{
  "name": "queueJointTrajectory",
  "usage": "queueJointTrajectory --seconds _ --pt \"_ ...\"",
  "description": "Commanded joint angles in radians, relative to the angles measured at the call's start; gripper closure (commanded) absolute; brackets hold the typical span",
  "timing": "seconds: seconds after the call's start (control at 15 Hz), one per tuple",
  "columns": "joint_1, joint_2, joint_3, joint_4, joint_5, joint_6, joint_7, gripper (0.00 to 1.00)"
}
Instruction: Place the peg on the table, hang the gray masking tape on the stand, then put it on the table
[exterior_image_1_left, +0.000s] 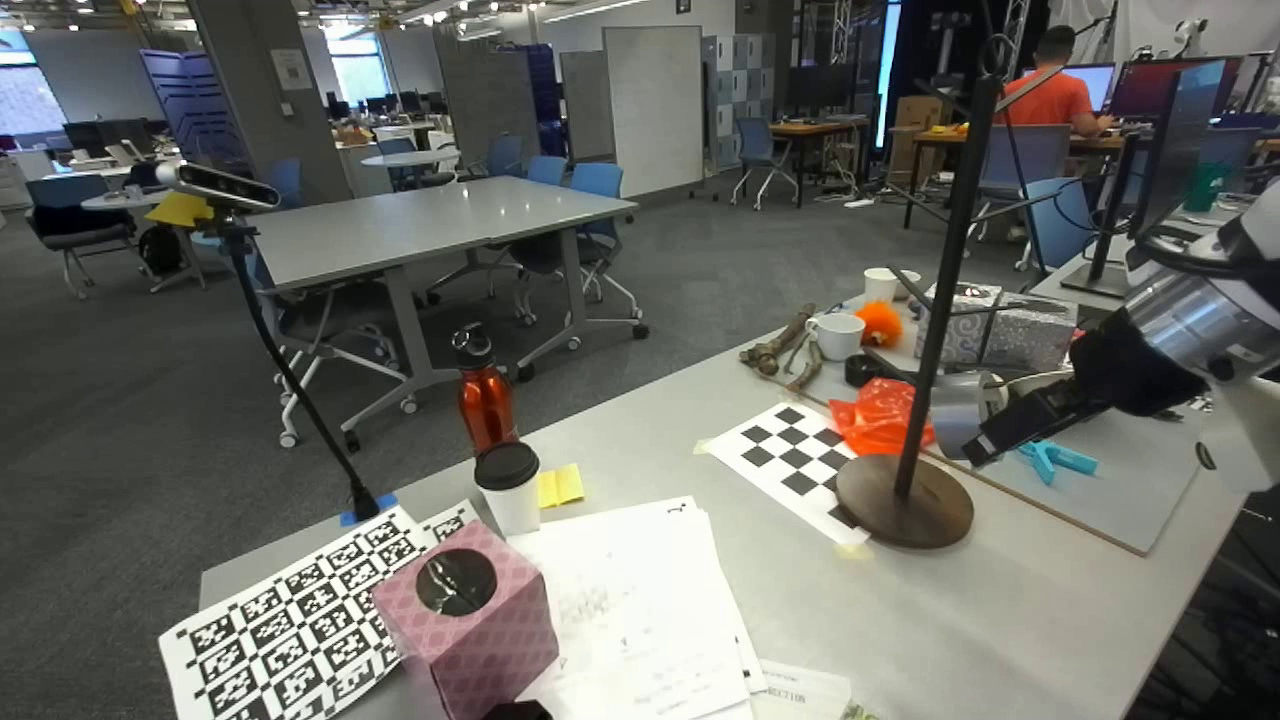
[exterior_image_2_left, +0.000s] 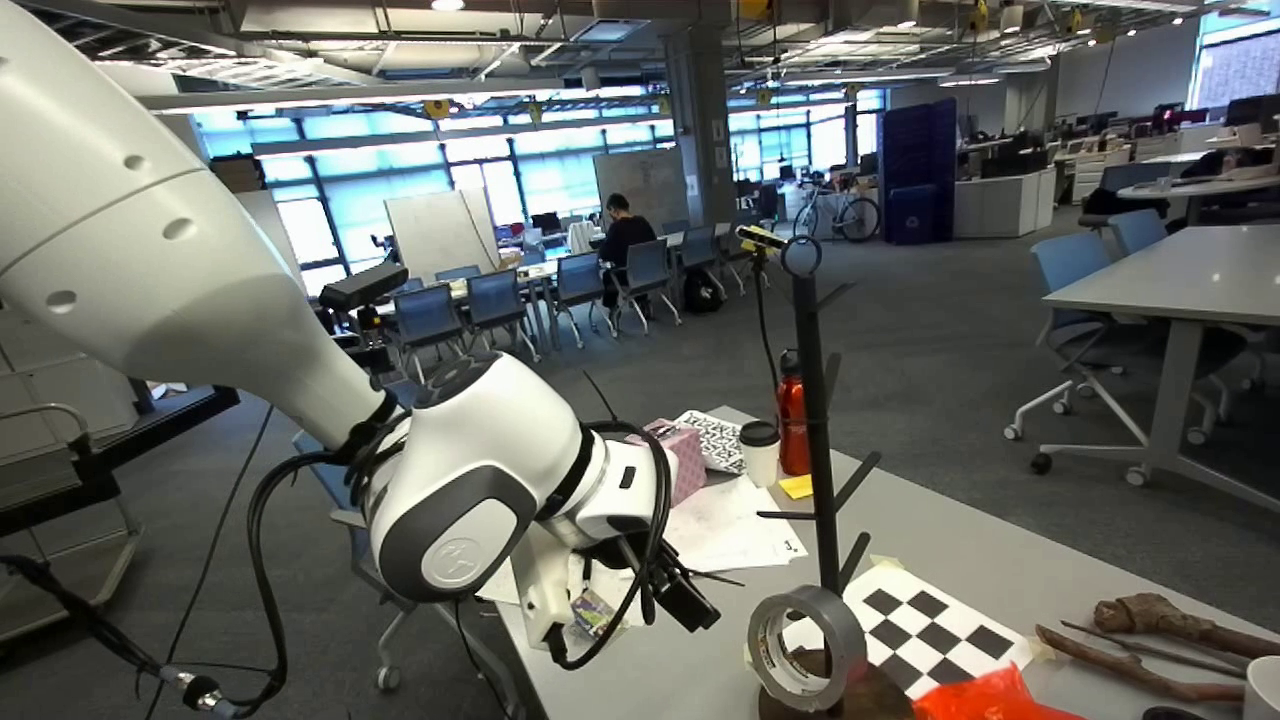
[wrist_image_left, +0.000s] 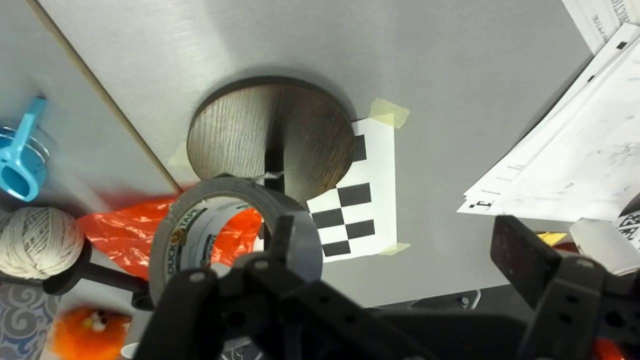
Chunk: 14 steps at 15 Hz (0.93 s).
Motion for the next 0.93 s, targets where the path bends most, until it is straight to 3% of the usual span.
queueJointTrajectory --seconds 0.0,0.27,0.87 --pt "-0.017 0.066 -0.016 0.083 -0.024 -0.014 -0.030 0.00" --pt "-0.023 0.109 -0.051 0.131 -0.028 -0.022 -0.047 0.00" --pt "-0.047 0.198 -0.034 0.206 -0.028 -0.030 -0.068 0.00"
